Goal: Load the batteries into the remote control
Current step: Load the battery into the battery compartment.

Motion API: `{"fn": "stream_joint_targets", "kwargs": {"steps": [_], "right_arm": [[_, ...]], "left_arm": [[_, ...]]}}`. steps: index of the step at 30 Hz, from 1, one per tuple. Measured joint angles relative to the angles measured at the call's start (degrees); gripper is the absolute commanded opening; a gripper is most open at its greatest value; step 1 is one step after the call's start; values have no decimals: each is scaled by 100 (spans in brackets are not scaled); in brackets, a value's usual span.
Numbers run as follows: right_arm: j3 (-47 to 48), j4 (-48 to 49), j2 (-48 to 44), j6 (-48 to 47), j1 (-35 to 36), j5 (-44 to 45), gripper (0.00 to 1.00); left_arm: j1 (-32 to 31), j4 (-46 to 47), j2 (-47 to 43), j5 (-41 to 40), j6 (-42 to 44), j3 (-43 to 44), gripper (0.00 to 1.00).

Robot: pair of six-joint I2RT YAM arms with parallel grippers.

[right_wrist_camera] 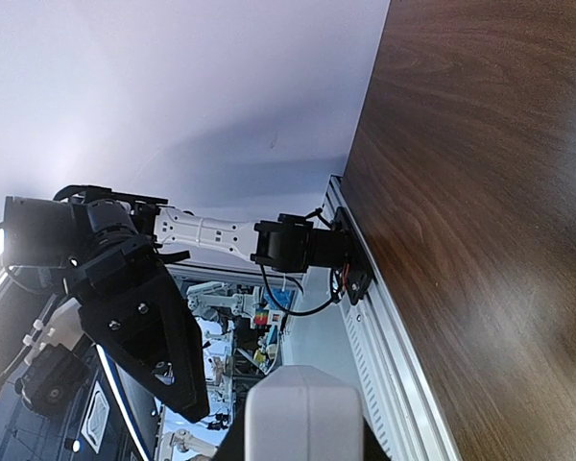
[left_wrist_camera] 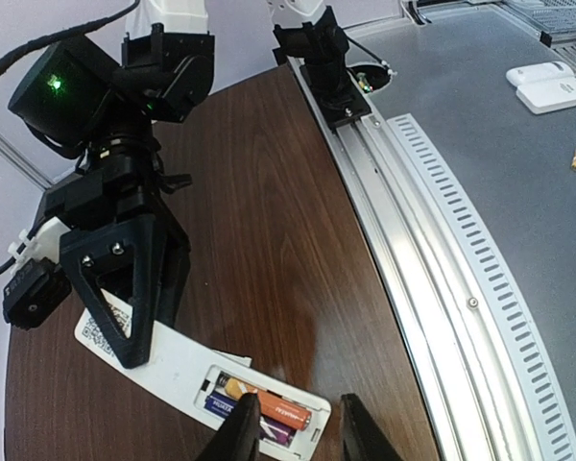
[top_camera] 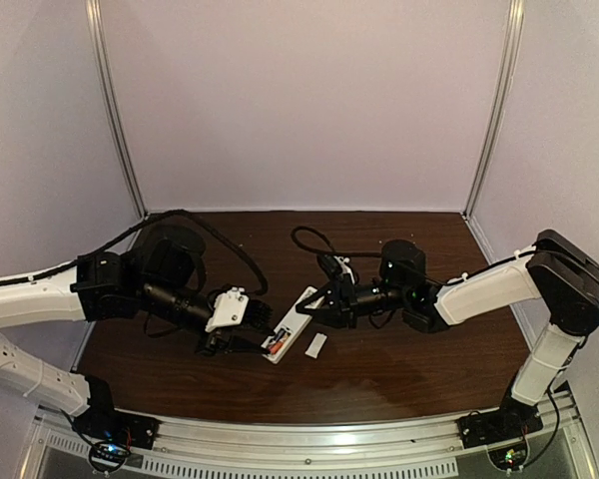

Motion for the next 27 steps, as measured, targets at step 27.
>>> {"fn": "stream_joint_targets", "kwargs": {"steps": [27], "right_arm": [[107, -13, 0, 2, 107, -201, 0]], "left_arm": [[-168, -315, 315, -323, 374, 0, 18]]}}
